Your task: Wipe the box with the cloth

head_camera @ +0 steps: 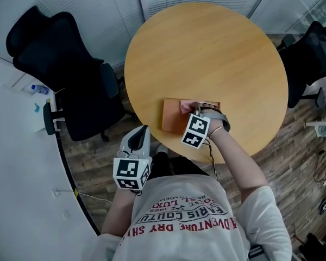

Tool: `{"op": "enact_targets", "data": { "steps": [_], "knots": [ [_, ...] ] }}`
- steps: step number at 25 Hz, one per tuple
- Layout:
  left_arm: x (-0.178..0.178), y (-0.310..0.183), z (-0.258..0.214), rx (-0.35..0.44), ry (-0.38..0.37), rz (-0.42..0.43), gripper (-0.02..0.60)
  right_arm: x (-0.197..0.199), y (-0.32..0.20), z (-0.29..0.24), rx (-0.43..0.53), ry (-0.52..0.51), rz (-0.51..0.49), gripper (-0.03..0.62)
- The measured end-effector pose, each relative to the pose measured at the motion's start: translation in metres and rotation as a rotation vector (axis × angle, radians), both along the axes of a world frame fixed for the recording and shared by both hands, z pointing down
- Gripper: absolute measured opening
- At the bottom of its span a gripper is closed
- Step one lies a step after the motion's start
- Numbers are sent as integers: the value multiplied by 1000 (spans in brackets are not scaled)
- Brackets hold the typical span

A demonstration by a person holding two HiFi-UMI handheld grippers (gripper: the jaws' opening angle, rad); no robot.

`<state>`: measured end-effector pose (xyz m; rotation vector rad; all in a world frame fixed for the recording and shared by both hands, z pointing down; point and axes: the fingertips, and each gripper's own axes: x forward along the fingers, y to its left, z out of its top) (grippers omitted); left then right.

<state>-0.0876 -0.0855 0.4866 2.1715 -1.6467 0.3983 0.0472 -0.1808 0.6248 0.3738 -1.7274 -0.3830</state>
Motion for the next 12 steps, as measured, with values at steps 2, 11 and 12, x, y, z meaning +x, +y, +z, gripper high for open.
{"op": "enact_targets", "data": {
  "steps": [2, 11, 12],
  "knots": [
    [0, 0, 2, -6, 3, 2, 9, -2, 1, 0, -4, -3, 10, 29],
    [13, 1, 8, -15, 8, 44, 9, 6, 22, 0, -25, -15, 35, 29],
    [15, 1, 8, -15, 8, 49, 9, 7, 25, 0, -28, -14, 37, 29]
  ]
}}
